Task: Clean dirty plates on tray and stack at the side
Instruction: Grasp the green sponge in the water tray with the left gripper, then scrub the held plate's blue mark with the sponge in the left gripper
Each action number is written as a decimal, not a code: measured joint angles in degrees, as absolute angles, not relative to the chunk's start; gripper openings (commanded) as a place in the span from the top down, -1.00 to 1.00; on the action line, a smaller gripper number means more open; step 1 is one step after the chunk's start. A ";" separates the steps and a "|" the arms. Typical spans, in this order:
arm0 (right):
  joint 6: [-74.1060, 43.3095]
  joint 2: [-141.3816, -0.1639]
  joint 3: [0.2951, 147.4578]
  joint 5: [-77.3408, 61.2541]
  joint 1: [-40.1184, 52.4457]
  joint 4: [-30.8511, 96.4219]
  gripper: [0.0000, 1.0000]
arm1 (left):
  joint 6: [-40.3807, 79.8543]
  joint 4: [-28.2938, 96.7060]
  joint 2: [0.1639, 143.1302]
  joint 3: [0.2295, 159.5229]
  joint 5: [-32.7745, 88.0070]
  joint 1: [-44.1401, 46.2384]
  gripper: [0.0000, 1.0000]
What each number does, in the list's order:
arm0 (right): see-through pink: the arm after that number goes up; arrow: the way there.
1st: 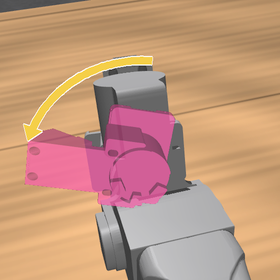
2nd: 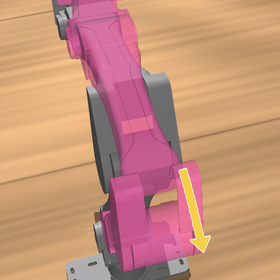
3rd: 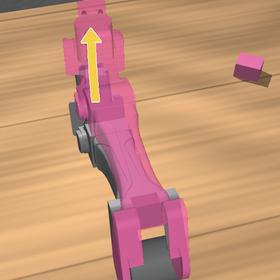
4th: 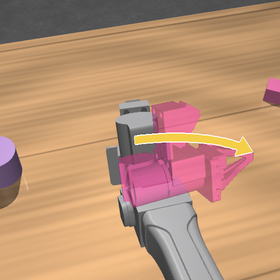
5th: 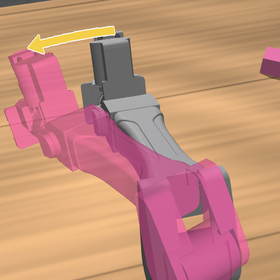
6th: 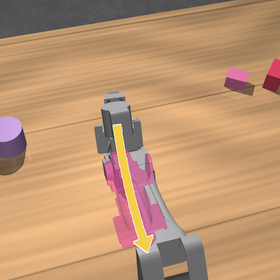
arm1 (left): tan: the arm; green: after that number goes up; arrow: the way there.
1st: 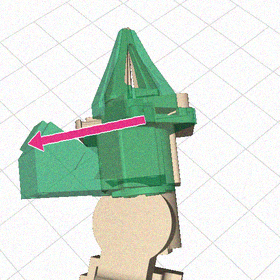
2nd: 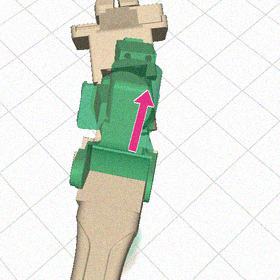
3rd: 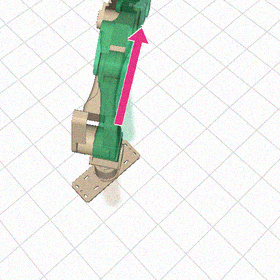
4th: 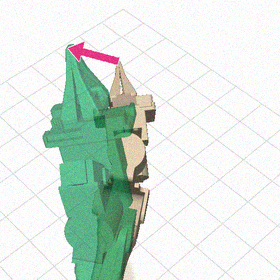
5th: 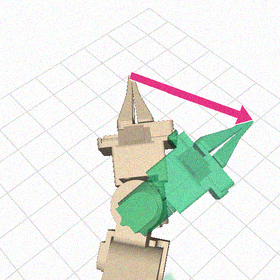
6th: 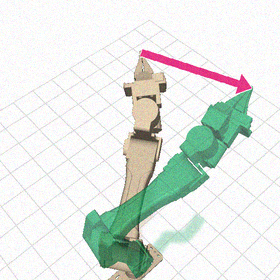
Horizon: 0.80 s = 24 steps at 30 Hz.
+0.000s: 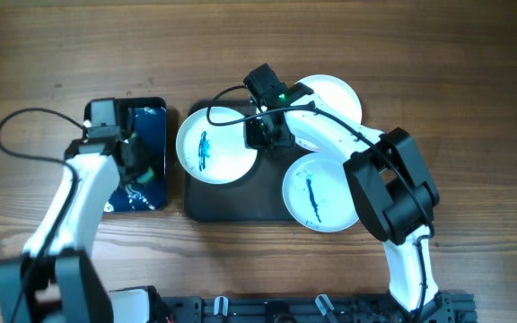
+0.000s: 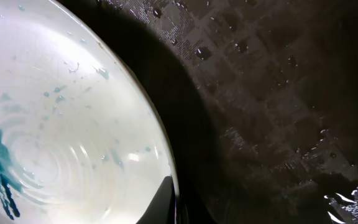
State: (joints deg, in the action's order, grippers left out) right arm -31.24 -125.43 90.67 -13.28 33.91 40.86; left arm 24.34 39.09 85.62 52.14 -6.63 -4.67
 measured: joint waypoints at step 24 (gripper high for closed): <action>-31.57 -124.14 93.17 -1.04 33.95 52.23 0.91 | 27.35 26.68 92.27 53.63 5.45 12.53 0.92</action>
